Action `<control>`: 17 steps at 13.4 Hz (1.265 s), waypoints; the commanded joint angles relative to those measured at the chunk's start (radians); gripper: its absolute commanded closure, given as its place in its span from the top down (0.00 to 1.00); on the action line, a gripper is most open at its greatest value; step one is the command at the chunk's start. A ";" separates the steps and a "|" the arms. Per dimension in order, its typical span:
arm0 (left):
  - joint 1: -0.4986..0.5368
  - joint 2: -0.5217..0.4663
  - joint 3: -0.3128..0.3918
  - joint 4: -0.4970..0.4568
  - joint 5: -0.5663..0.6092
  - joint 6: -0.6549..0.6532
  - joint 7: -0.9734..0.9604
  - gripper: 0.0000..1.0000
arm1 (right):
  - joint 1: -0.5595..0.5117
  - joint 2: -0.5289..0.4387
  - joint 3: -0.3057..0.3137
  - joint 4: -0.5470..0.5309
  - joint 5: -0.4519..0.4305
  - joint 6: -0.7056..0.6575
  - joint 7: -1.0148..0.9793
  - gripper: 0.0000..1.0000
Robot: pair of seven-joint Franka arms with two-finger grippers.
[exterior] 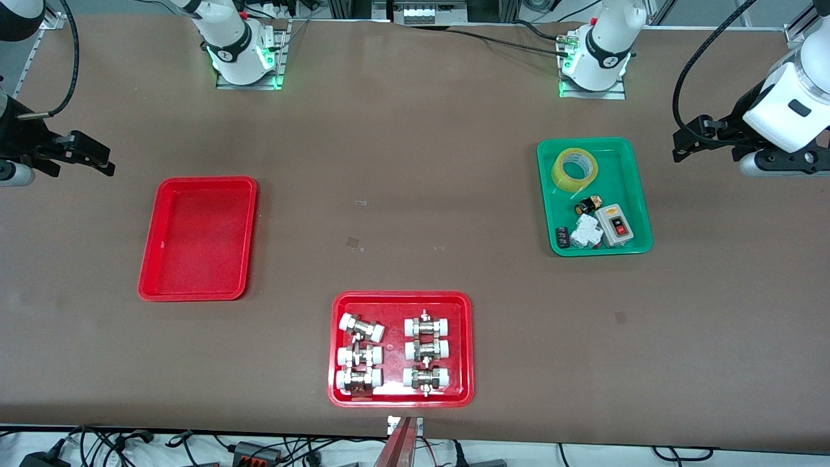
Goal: Left arm passes tape to right arm into tray
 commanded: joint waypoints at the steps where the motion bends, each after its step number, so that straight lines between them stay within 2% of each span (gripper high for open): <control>1: 0.010 0.011 -0.004 0.031 -0.010 -0.020 0.050 1.00 | -0.013 -0.023 0.014 -0.011 0.000 -0.010 -0.004 1.00; 9: 0.004 0.026 -0.001 0.028 -0.007 -0.035 0.061 1.00 | -0.013 -0.020 0.014 -0.010 0.002 -0.006 -0.004 1.00; 11: 0.008 0.068 -0.004 0.022 -0.010 -0.144 0.070 1.00 | -0.013 -0.009 0.014 -0.010 0.008 0.004 -0.002 1.00; 13: 0.004 0.091 -0.006 -0.084 -0.032 -0.148 0.060 1.00 | -0.013 -0.009 0.014 -0.010 0.010 -0.001 -0.002 1.00; 17: 0.010 0.060 -0.007 -0.464 -0.082 0.149 0.047 1.00 | -0.014 -0.008 0.014 -0.010 0.004 -0.006 -0.004 1.00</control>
